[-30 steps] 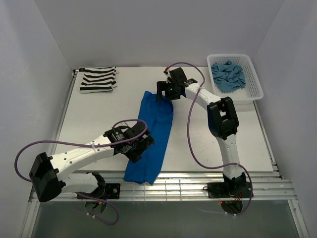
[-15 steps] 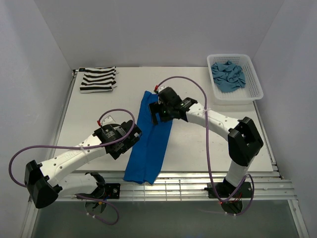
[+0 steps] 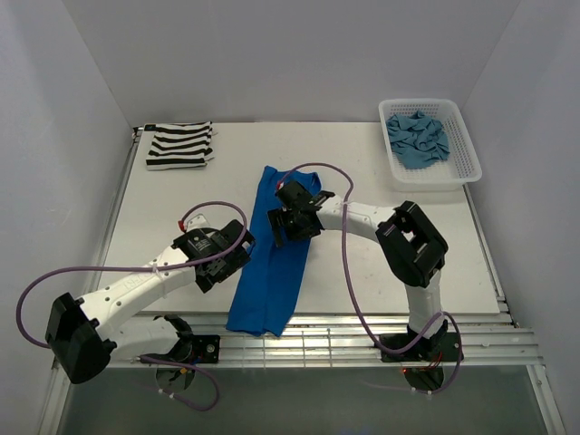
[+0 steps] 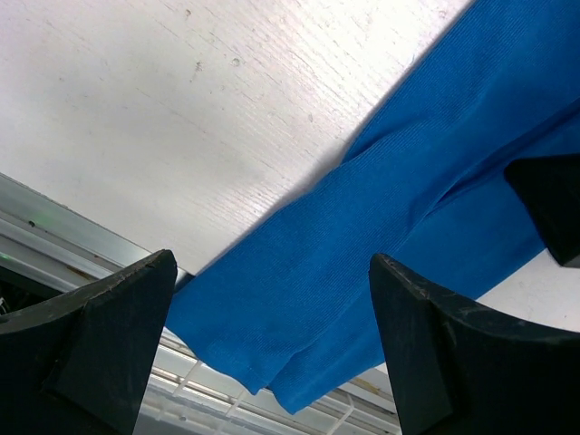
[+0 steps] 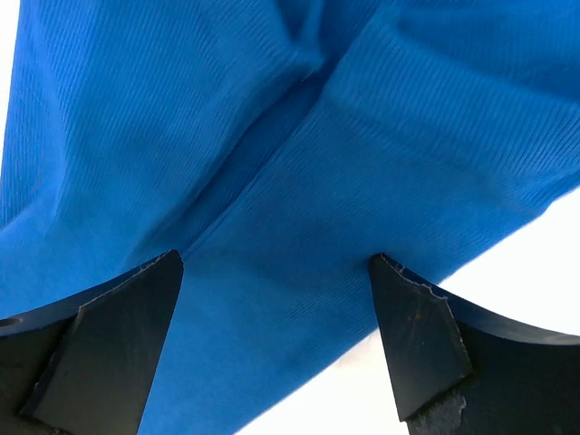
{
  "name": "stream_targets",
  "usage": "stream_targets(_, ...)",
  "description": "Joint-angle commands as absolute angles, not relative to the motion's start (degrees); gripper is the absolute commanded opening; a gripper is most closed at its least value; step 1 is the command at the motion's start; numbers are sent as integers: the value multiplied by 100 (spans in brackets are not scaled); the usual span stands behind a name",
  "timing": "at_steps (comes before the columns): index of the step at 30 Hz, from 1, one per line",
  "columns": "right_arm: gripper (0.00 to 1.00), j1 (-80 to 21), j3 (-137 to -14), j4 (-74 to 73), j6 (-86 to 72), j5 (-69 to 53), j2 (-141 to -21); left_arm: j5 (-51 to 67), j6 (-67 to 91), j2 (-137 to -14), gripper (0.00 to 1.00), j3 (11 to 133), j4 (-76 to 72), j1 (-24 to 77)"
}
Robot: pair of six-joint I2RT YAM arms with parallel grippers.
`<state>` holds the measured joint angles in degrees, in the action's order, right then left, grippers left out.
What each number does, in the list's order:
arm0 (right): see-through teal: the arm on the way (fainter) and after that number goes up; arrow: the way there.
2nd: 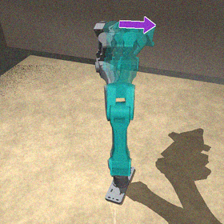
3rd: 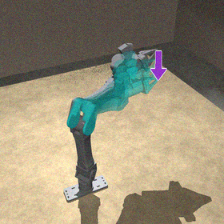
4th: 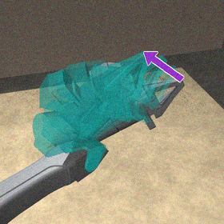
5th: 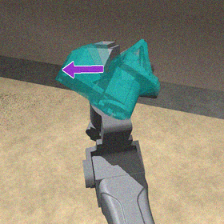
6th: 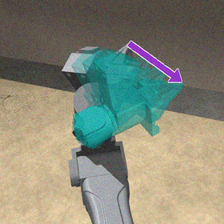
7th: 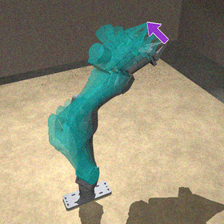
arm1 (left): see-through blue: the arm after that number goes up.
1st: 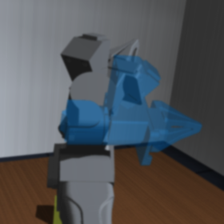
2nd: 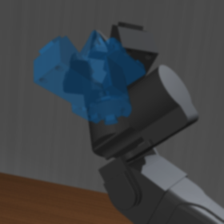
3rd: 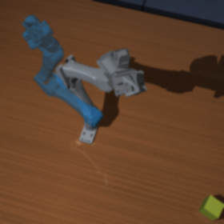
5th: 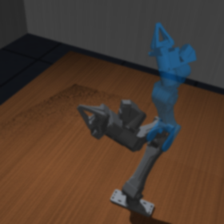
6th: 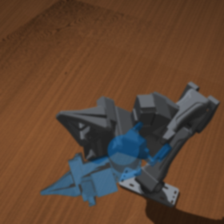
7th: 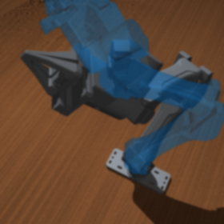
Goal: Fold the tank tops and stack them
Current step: Fold the tank top
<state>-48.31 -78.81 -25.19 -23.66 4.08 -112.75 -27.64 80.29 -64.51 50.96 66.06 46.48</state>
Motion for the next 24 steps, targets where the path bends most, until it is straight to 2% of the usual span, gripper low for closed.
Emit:
stream_targets(1,90,-4527,-8121,-2356,-2338,317,-11627,-2619,7796,-6486,98,4992,6215,4536)
stream_targets(5,90,-4132,-8401,-2338,-2180,106,-11926,-2505,7429,-6644,98,4992,5995,4351)
stream_targets(15,90,-3340,-9975,-2557,-1733,-650,-12788,-2128,6575,-6987,98,5212,5222,3823)
stream_targets(20,90,-3331,-10415,-2751,-1336,-1141,-12385,-1094,5934,-6874,98,5002,4721,3823)
stream_targets(24,90,-3357,-10117,-2576,-1248,-1336,-11568,-99,5704,-6487,98,4457,4081,3823)
